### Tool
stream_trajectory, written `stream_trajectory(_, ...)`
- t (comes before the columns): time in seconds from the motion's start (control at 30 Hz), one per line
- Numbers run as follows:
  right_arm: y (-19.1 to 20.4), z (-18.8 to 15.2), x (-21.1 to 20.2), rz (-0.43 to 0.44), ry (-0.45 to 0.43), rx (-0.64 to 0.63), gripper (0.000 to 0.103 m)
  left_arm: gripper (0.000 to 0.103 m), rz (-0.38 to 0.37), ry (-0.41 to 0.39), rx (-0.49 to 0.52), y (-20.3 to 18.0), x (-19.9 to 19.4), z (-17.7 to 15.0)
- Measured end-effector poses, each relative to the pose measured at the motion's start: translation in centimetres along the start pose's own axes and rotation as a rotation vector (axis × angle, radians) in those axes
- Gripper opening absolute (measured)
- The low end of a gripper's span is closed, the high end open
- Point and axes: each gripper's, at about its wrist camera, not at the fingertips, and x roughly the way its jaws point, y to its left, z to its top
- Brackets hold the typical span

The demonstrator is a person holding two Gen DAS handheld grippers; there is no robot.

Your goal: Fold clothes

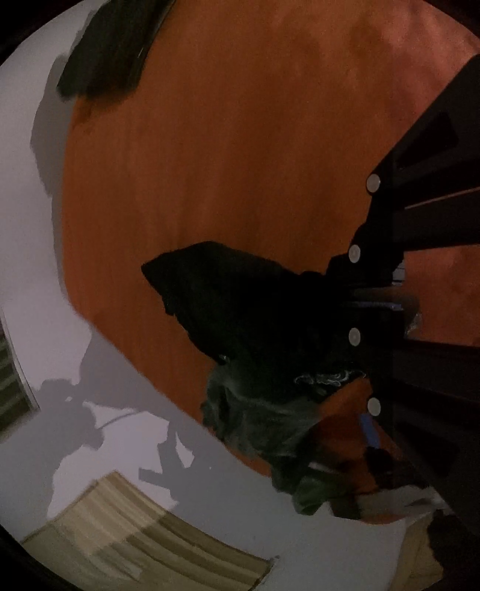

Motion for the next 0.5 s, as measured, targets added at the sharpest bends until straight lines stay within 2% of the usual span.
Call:
stream_trajectory(0.17,-6.9,-4.9,-7.6,-0.134,0.009,0.055,0.004,0.076,-0.029,0.013,0.107,-4.9,0.9,0.2)
stream_trajectory(0.3,-12.4,-10.0,-9.9,-0.241,0.035,0.126,0.004,0.076,-0.041,0.063,0.181,-8.0,2.4,-0.9)
stream_trajectory(0.4,-14.6,-12.6,-8.8,-0.322,0.048,0.14,0.006,0.076,-0.032,0.094,0.237,-10.0,3.8,-1.5)
stream_trajectory(0.5,-16.5,-14.9,-7.3,-0.404,0.059,0.146,0.009,0.076,-0.035,0.114,0.245,-10.5,4.7,-1.9)
